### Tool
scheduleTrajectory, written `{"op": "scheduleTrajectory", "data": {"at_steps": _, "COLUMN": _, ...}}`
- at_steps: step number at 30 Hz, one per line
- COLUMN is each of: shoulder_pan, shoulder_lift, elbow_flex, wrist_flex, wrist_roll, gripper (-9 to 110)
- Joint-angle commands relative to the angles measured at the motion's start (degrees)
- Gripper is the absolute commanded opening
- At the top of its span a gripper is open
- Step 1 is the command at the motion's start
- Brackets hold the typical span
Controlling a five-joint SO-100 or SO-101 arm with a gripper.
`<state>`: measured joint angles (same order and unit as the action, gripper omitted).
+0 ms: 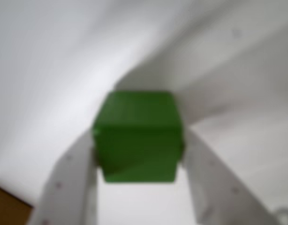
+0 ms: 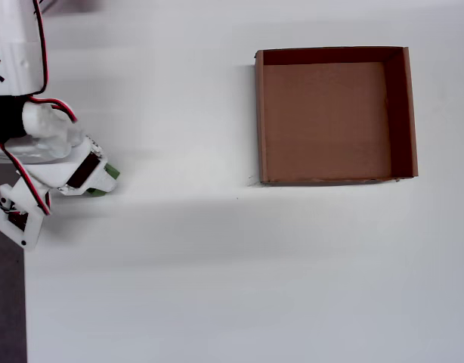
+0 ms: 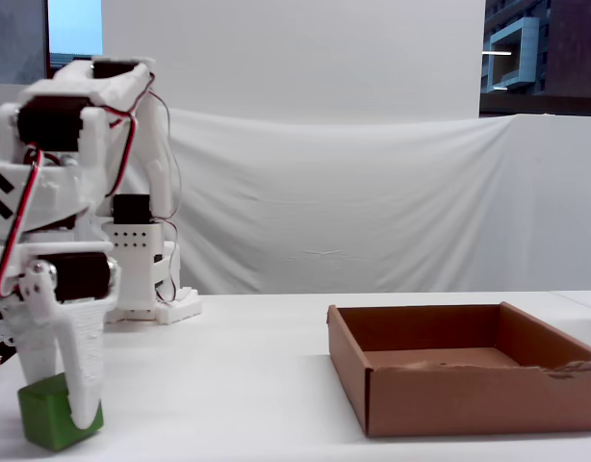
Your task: Grasp a green cube and put it in a box.
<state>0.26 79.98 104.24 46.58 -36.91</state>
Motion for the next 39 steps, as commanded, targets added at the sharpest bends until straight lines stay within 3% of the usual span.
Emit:
{"op": "scheduleTrajectory", "data": {"at_steps": 1, "shoulder_pan": -0.7, "shoulder_lift": 2.11, "elbow_flex": -2.2, "wrist_flex": 0.0, "wrist_roll": 0.35, "gripper": 16}}
{"op": "scheduleTrajectory", "data": {"at_steps": 17, "shoulder_pan": -9.32, "shoulder_lift": 13.62, "elbow_flex": -2.37, "wrist_flex": 2.99, "wrist_roll": -0.26, "gripper": 16}}
{"op": "scheduleTrajectory", "data": {"at_steps": 39, "shoulder_pan": -39.64, "shoulder_lift": 39.9, "elbow_flex": 6.06, "wrist_flex": 16.35, "wrist_roll": -1.85, "gripper": 17}}
